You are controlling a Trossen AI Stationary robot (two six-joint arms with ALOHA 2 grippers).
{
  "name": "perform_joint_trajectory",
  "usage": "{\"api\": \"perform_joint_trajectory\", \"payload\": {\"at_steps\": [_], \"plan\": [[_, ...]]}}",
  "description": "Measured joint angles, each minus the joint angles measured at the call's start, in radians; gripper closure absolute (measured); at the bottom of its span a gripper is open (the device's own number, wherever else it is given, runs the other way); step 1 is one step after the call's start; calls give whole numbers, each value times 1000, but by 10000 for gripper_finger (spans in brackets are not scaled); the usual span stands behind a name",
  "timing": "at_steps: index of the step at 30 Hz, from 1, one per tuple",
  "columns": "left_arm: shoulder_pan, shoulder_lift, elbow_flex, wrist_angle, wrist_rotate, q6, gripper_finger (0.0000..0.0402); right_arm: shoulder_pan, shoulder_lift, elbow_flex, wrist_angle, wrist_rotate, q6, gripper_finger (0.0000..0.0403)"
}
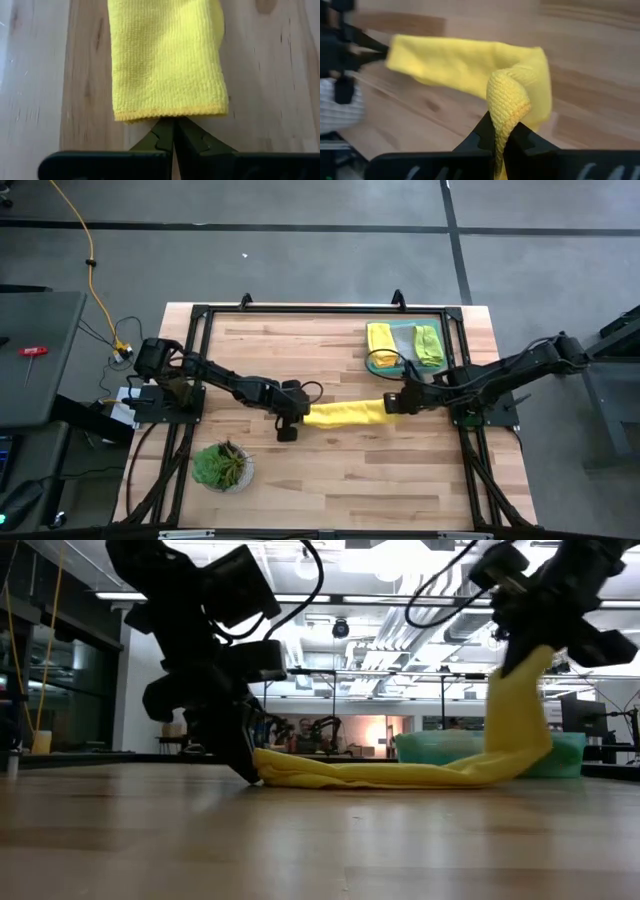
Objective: Fold microfiber towels
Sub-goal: Fold the yellow towel
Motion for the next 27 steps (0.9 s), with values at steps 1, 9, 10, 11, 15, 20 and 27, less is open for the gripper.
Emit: {"api": "perform_joint_trajectory", "payload": {"at_steps": [1, 9, 10, 11, 15, 20, 27], "plan": [[2, 0, 0, 0, 0, 6, 401, -4, 4, 0, 20, 9, 0, 403], [6, 0, 0, 5, 0, 8, 402, -48, 101, 1, 249, 66, -10, 403], [6, 0, 0, 6, 0, 8, 401, -53, 120, 1, 287, 74, -18, 403], [6, 0, 0, 10, 0, 8, 402, -57, 137, 1, 325, 80, -27, 403], [6, 0, 0, 23, -1, 7, 402, -73, 217, 1, 501, 111, -43, 403], [6, 0, 0, 27, -7, 8, 402, -92, 322, 1, 731, 116, -73, 403], [6, -1, 0, 45, -7, 5, 402, -110, 460, 1, 898, 89, -72, 403]]}}
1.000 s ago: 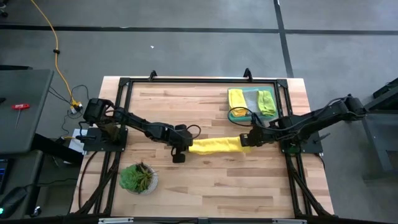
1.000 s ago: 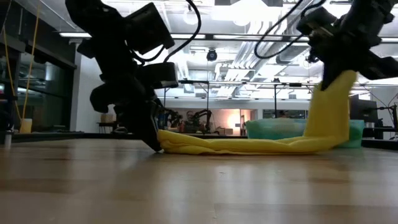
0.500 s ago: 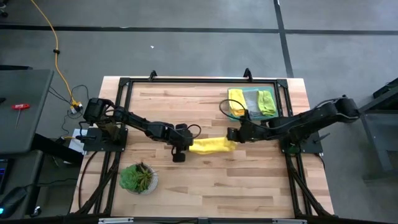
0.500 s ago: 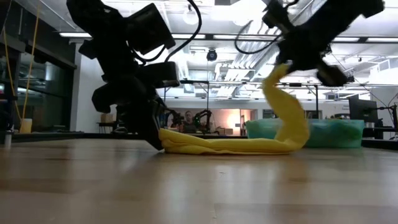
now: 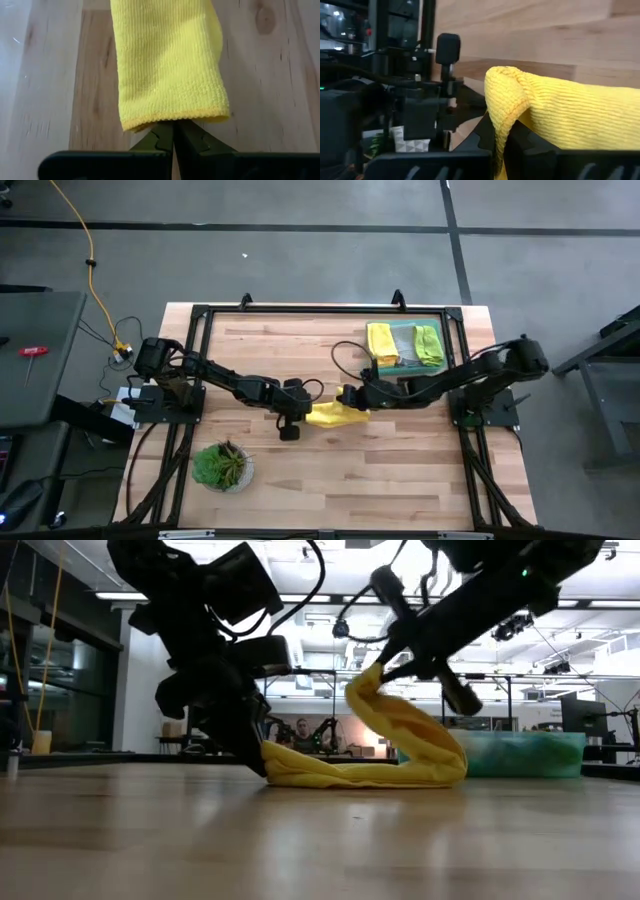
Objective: Fold microfiber towels
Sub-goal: Fold the yellow towel
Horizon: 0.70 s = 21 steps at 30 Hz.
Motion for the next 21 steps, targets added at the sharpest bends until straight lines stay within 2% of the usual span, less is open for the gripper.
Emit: {"api": "perform_joint_trajectory", "payload": {"at_steps": [6, 15, 21], "plan": [[0, 0, 0, 17, 0, -8, 402, -13, 112, 31, 66, -44, -1, 403], [0, 0, 0, 32, 0, -7, 402, -36, 289, 216, 69, -117, -88, 403], [0, -1, 0, 25, -4, -15, 402, -40, 353, 287, 20, -136, -90, 403]]}}
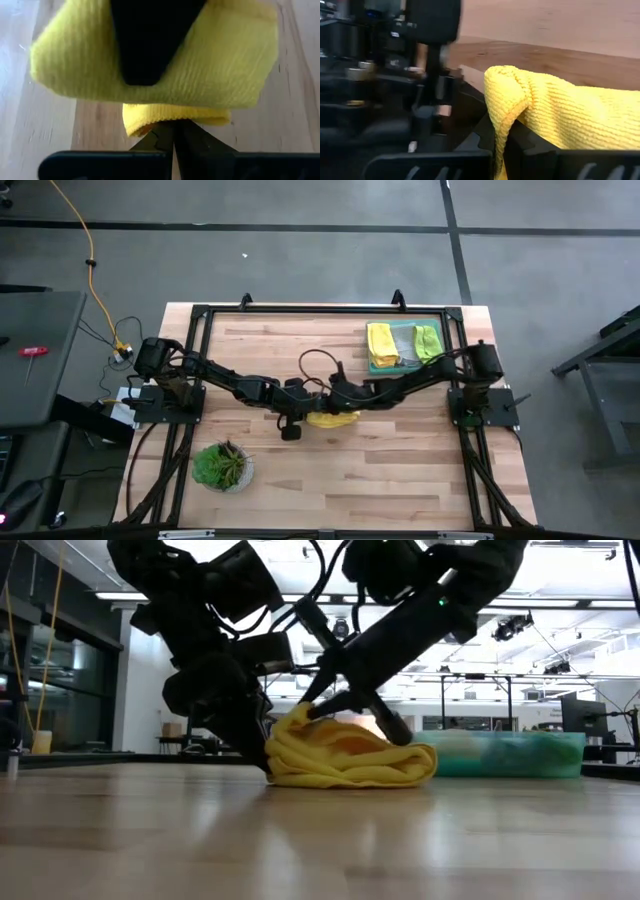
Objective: Fold microfiber towels
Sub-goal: Fold the yellow towel, then put the yellow towel into the green bin
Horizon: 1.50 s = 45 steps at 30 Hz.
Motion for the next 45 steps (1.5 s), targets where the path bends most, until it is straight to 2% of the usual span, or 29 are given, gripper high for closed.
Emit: {"api": "perform_joint_trajectory", "payload": {"at_steps": [5, 8, 12, 16, 20, 24, 28, 33, 37, 40, 42, 45], "plan": [[0, 0, 0, -5, -4, -9, 401, 2, 11, 20, -70, 3, -4, 398], [0, 0, 0, -1, -6, -8, 401, 3, 11, 22, -77, 1, -4, 378], [2, -3, 1, -34, -13, -8, 401, 2, 11, 22, -75, -43, -8, 321], [25, -39, 2, -100, -21, 7, 401, 1, -4, 22, -85, -76, -97, 256], [53, -93, 1, -175, -34, 26, 401, -9, -71, 22, -248, -50, -166, 221], [77, -167, 1, -218, -58, 42, 401, -10, -184, 22, -458, 21, -271, 215], [89, -244, 1, -192, -76, 47, 401, -10, -302, 22, -659, 30, -360, 215], [99, -294, 0, -80, -73, 25, 401, -10, -388, 20, -730, -10, -447, 215], [99, -289, 1, 55, -55, 18, 401, -9, -406, 15, -858, 43, -479, 215], [103, -239, 1, 171, -28, 9, 401, -9, -406, -38, -870, 67, -479, 215], [105, -185, 2, 229, -4, 7, 401, -9, -406, -100, -834, 30, -478, 215], [105, -110, 1, 234, 11, -25, 401, -8, -410, -213, -681, -39, -409, 215]]}}
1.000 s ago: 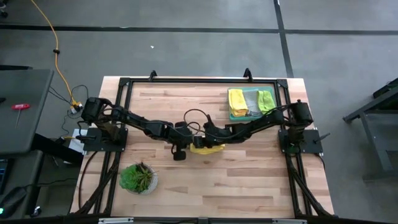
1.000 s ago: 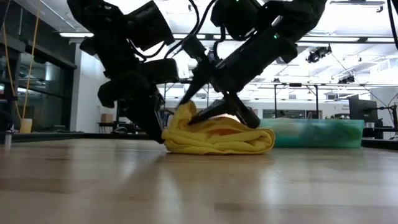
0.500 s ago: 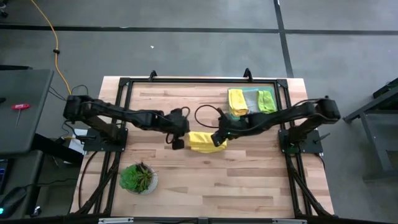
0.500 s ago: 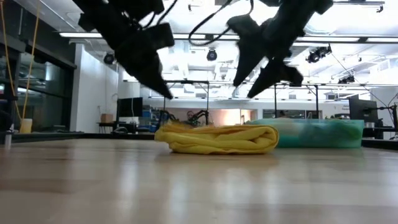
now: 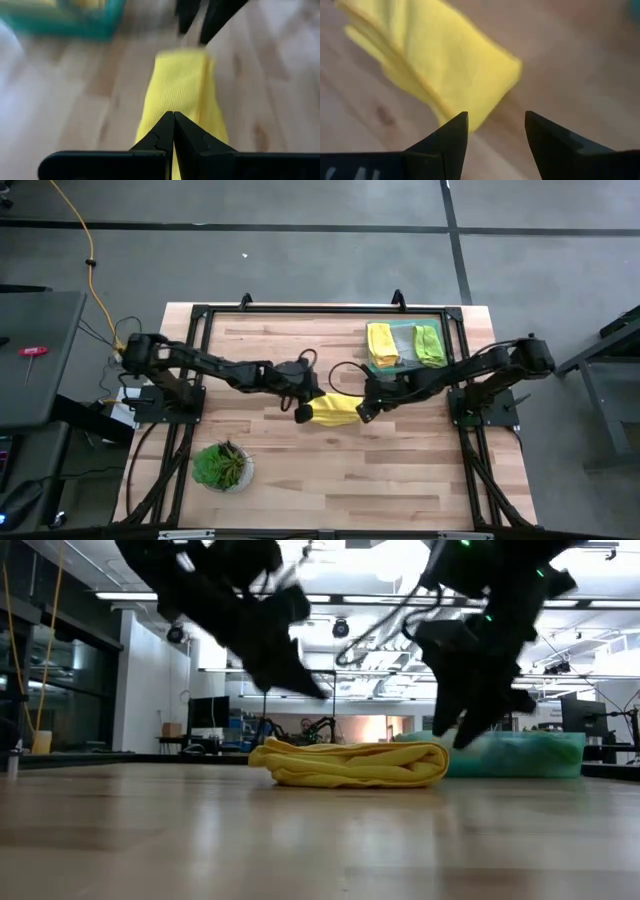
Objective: Fold microfiber towels
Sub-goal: Put the yellow towel into the green bin
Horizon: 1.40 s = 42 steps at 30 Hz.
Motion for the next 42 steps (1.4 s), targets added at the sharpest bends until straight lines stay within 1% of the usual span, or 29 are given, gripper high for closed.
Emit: {"api": "perform_joint_trajectory", "payload": {"at_steps": [3, 6, 9, 12, 16, 19, 24, 27, 32, 34, 36, 38, 40, 42], "plan": [[-11, 66, 0, -26, 3, -56, 401, -1, -21, -117, 218, -44, 121, 214], [-34, 125, 0, -54, 5, -96, 401, -1, -54, -213, 395, -22, 241, 214], [-63, 175, -1, -69, 8, -114, 401, -1, -78, -283, 501, -25, 345, 214], [-89, 208, 3, -56, -1, -115, 402, -1, -78, -327, 567, -76, 423, 212], [-113, 227, 4, -48, -14, -114, 402, -1, -45, -353, 627, -87, 479, 193], [-117, 228, 3, -42, -17, -117, 402, -2, -8, -351, 704, -74, 481, 171], [-117, 229, 3, -44, -16, -142, 402, -2, 79, -349, 842, -84, 489, 143], [-117, 230, 2, -44, -14, -142, 402, -1, 135, -348, 889, -85, 524, 138], [-117, 231, 2, -45, -12, -142, 402, -2, 233, -345, 1062, -84, 568, 137], [-117, 231, 2, -45, -12, -142, 402, -2, 258, -339, 1101, -82, 568, 137], [-117, 231, 2, -47, -12, -142, 402, -2, 268, -326, 1096, -82, 568, 142], [-117, 231, 2, -47, -12, -143, 402, -2, 271, -319, 1091, -82, 567, 158], [-117, 231, 2, -48, -10, -142, 402, -2, 269, -319, 1086, -82, 566, 192], [-117, 221, 2, -59, 5, -141, 402, -2, 261, -321, 1067, -88, 562, 247]]}}
